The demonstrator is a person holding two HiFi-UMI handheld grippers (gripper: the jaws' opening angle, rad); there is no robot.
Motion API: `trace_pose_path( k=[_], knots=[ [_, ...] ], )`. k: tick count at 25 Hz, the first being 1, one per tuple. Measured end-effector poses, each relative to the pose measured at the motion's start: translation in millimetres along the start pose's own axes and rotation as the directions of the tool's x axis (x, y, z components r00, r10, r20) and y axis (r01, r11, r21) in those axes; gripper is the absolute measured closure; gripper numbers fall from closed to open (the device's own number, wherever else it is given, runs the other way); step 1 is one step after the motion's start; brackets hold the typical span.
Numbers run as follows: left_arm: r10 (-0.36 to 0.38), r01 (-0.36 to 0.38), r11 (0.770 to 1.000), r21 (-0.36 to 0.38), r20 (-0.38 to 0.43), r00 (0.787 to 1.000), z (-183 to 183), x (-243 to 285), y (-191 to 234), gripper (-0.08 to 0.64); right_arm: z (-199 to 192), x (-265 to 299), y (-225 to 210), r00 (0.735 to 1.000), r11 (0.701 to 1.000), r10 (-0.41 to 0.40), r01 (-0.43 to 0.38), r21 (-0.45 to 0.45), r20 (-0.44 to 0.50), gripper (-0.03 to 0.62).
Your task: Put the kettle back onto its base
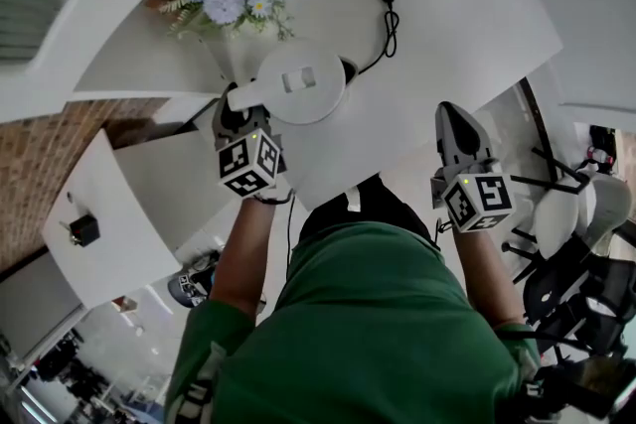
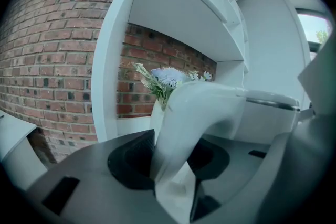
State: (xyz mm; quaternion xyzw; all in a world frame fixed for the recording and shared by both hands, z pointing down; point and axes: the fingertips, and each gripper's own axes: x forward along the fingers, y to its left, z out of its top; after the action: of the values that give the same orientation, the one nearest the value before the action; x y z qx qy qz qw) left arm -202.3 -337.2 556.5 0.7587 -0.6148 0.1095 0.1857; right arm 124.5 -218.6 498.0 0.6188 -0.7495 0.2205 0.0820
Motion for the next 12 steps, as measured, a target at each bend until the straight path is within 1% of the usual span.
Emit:
trace_pose_path(
  k=[12],
  knots=[
    [-0.028, 0.028, 1.000, 0.006, 0.002, 1.000, -1.7, 10.7, -9.3, 0.390, 4.8, 6.9, 7.4, 1.000, 1.000, 0.002, -0.002, -0.011, 0.004, 0.569]
  ],
)
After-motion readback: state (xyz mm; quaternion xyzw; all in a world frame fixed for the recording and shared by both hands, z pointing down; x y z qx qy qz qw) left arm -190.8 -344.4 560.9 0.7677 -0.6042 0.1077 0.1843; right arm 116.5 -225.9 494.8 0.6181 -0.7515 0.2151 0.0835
